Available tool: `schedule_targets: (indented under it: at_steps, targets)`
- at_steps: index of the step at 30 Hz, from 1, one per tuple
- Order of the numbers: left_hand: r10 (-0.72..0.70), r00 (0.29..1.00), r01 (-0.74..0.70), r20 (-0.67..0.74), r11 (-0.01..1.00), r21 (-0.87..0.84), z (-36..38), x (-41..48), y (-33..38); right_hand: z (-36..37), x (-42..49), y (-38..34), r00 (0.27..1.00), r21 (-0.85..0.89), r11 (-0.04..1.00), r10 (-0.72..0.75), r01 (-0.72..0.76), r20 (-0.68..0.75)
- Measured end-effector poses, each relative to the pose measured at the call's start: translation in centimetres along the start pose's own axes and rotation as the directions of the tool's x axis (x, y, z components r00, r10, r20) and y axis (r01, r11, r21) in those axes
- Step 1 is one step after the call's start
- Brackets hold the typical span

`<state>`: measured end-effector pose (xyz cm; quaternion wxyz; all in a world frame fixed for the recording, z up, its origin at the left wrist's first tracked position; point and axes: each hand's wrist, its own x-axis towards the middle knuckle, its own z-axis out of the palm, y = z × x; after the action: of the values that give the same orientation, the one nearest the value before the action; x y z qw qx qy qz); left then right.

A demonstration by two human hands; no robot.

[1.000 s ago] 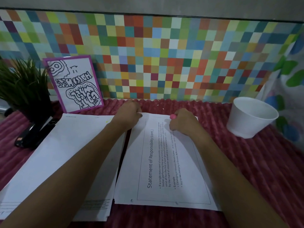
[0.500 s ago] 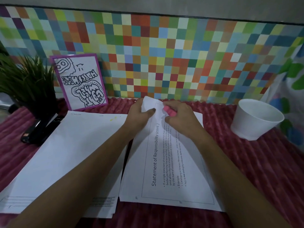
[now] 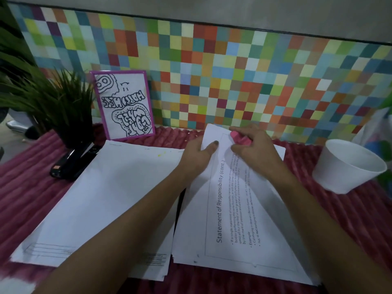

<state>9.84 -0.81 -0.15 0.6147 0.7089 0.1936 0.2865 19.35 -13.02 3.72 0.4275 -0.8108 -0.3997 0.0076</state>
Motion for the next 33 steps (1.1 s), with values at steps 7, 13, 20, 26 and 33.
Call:
schedule_targets:
  at_steps: [7,13,20,26,33]
  targets:
    - [0.125,0.992,-0.125,-0.004,0.992,0.022,-0.5,-0.5,-0.3,-1.5,2.1,-2.9,0.972,0.388,0.922,0.087,0.005,-0.219]
    - [0.159,0.987,-0.160,0.017,0.986,0.042,-0.7,-0.5,-0.7,-2.4,4.9,-6.5,0.890,0.853,0.440,0.213,0.280,-0.402]
    - [0.217,0.976,-0.216,-0.007,0.972,0.093,-0.4,-0.3,-0.7,0.4,5.9,-6.6,0.880,0.860,0.347,0.161,0.373,-0.447]
    - [0.238,0.971,-0.236,-0.004,0.964,0.119,-0.5,-0.4,-0.7,0.6,5.8,-6.4,0.865,0.850,0.298,0.126,0.435,-0.486]
    - [0.259,0.966,-0.260,0.022,0.959,0.110,-0.3,-0.8,-0.5,0.7,5.6,-6.8,0.859,0.826,0.322,0.070,0.462,-0.508]
